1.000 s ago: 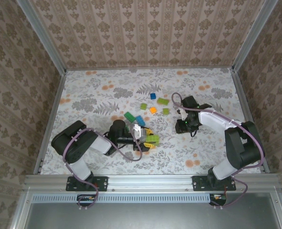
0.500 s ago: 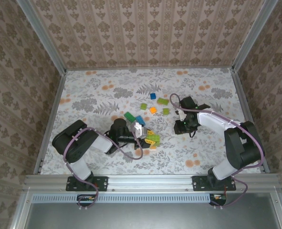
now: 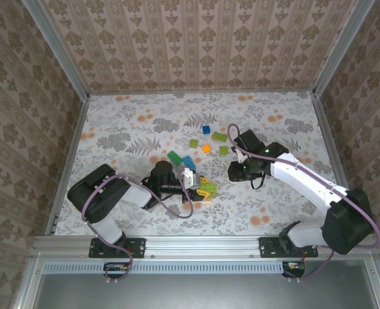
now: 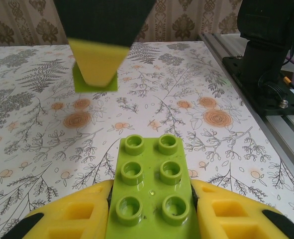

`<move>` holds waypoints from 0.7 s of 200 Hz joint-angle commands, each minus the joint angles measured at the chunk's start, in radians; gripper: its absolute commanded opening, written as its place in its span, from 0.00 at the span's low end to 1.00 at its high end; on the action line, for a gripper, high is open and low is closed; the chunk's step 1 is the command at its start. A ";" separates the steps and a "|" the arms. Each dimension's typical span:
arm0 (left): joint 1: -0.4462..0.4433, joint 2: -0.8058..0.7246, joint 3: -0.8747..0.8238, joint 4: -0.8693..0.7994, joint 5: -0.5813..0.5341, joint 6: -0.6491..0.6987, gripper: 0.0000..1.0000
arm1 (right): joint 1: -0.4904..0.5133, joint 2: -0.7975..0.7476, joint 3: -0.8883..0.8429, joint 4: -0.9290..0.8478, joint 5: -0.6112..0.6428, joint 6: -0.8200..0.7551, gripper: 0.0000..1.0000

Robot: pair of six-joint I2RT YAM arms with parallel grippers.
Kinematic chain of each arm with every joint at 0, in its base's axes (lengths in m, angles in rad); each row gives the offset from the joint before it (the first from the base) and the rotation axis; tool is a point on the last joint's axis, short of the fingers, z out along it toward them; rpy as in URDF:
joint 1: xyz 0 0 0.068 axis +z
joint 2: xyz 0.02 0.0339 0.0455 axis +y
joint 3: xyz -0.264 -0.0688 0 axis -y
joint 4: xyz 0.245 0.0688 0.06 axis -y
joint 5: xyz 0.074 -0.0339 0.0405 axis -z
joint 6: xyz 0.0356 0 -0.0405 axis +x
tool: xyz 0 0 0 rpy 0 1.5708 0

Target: Assemble a carrot with lego

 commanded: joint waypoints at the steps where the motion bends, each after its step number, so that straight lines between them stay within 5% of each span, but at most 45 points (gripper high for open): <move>1: -0.006 0.030 -0.013 -0.060 -0.037 0.039 0.14 | 0.063 -0.008 0.046 -0.068 0.019 0.117 0.21; 140: 0.015 0.152 0.004 0.031 -0.023 0.018 0.13 | 0.262 0.094 0.162 -0.129 0.108 0.279 0.19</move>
